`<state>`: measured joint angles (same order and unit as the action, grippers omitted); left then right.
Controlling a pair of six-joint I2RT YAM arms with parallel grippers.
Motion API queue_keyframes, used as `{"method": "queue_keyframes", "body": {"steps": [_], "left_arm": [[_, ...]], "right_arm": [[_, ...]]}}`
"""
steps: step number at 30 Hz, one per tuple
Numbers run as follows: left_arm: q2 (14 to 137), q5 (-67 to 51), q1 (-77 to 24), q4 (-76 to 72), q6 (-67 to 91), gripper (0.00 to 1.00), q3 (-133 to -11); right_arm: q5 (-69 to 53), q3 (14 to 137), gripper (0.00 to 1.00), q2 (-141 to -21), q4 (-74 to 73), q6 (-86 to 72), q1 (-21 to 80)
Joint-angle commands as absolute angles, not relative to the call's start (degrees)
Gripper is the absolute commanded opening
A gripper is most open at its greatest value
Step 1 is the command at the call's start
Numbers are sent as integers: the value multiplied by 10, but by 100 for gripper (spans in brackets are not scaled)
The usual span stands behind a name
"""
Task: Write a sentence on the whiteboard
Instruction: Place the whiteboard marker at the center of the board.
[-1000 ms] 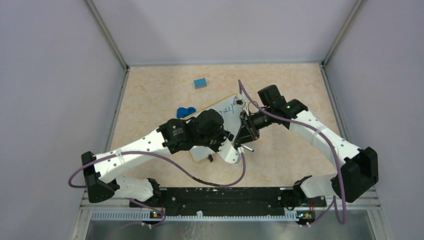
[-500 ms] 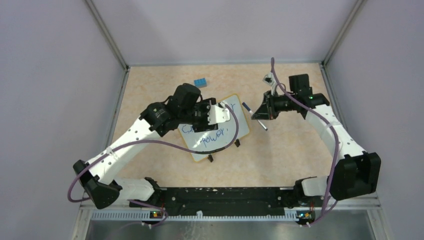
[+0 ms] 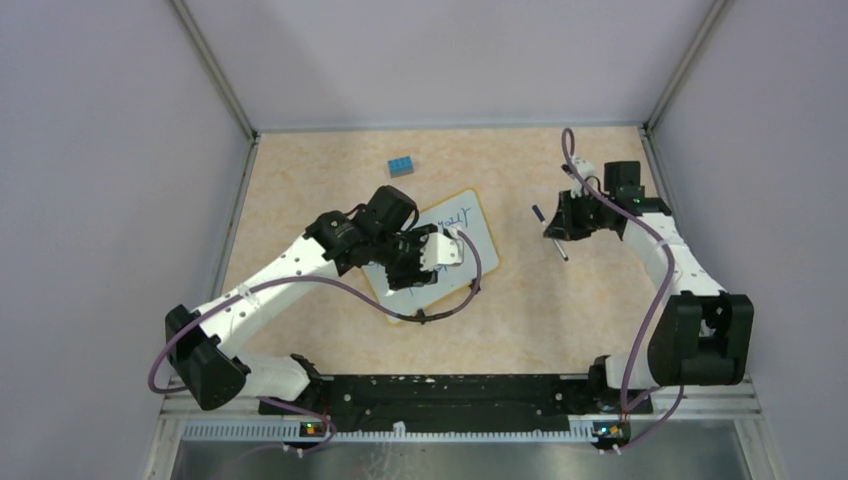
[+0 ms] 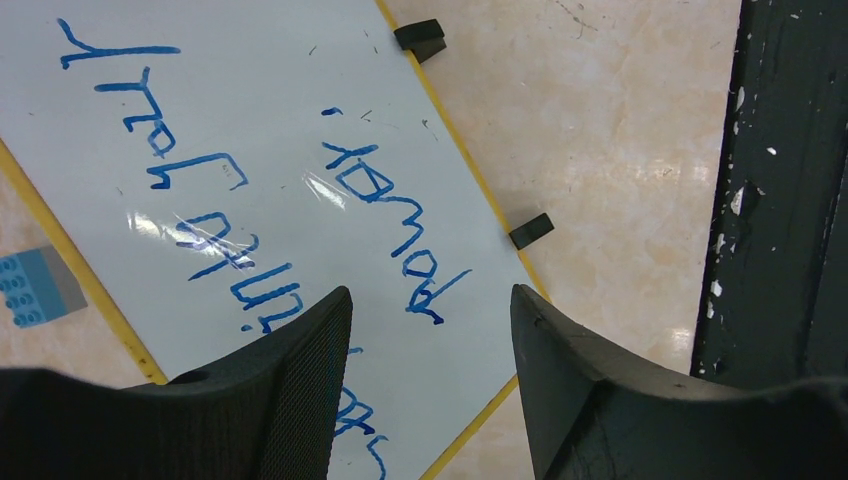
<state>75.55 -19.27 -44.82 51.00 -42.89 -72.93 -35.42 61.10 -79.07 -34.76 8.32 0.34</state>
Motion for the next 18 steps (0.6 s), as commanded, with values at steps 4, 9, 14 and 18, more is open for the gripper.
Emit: {"method": "queue_keyframes", "body": {"steps": [4,9,14,18], "left_arm": [[736,-210,-433,446,-373,65,-722],[720,-241,-382,416,-330,65,-713],[696,-270,-330,369,-276,65,-690],[683,-285,-279,333,-232,65,-676]], "right_arm": [[-190,530,0,-804,-281,109,3],[-151,476,0,-825,-236,107,3],[-126,458,0,-836,-208,94,3],[-120,454,1,-854,-204,86,2]]}}
